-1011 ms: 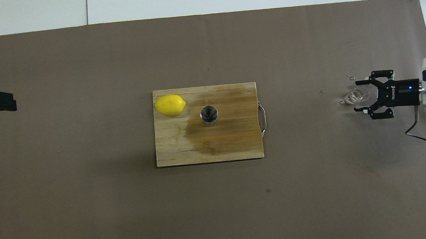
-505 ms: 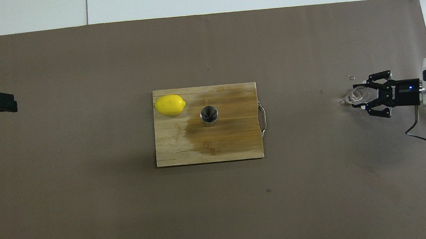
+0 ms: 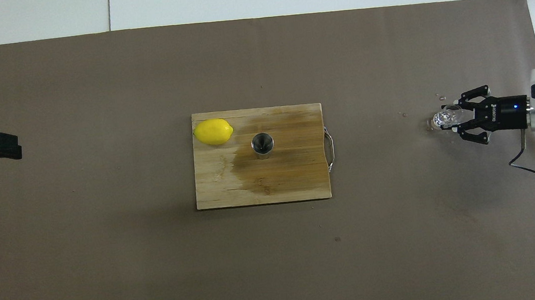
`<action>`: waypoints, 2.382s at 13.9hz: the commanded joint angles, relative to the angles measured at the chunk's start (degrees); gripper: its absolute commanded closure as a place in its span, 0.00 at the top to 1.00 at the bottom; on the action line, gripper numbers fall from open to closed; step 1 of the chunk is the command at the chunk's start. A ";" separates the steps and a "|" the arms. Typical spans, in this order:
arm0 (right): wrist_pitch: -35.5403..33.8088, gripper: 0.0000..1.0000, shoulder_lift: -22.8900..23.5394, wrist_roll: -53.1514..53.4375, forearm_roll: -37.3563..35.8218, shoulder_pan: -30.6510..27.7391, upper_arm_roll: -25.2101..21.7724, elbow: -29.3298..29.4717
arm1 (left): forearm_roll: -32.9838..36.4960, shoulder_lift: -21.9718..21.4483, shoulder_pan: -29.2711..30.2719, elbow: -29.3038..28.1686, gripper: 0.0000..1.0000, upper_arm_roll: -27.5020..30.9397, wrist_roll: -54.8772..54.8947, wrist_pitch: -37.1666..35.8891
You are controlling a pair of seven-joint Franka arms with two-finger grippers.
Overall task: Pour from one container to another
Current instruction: 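Lift the clear glass and carry it toward the board, then move the held glass above the metal cup on the board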
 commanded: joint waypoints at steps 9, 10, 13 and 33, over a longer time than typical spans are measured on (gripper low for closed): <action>7.91 0.06 -17.30 24.15 -13.64 4.25 15.22 -0.29 | -0.17 -1.32 0.34 -1.06 1.00 -0.13 -0.49 -1.01; 8.18 0.06 -17.30 24.33 -13.64 4.25 16.37 -0.29 | -0.17 -1.32 0.34 -1.06 1.00 -0.13 -0.49 -1.02; 14.04 0.06 -17.48 27.30 -13.64 4.25 22.42 -0.29 | -0.17 -1.32 0.34 -1.06 1.00 -0.13 -0.49 -1.02; 17.14 0.05 -20.12 62.97 -37.70 6.80 42.03 -0.65 | -0.17 -1.32 0.34 -1.06 1.00 -0.13 -0.49 -0.93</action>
